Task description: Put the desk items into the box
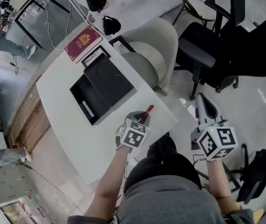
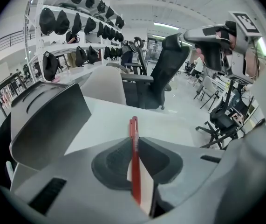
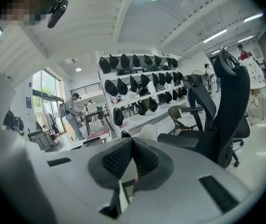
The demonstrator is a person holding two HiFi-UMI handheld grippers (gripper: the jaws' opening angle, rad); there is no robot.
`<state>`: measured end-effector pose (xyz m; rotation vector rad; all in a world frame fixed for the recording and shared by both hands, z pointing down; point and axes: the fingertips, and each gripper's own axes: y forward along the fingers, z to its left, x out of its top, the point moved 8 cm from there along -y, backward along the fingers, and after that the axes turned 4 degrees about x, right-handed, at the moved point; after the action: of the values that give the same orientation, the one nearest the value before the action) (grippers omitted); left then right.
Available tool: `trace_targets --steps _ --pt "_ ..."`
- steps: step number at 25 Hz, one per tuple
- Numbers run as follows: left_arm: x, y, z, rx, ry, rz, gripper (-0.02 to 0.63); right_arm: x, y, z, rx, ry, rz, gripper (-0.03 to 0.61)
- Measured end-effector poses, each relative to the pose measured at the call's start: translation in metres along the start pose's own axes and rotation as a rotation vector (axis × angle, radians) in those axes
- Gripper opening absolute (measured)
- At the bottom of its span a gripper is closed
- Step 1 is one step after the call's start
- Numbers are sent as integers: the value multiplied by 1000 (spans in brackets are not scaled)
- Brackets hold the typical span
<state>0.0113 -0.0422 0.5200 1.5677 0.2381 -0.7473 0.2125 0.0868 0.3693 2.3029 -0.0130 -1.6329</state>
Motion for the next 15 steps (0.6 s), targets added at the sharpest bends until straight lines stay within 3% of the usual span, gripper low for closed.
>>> trace_targets --steps 8,15 --pt "16 -21 6 58 -72 -94 52 7 23 6 84 -16 14 5" --pt "26 -57 17 126 -186 -191 52 16 42 20 184 -38 34 5"
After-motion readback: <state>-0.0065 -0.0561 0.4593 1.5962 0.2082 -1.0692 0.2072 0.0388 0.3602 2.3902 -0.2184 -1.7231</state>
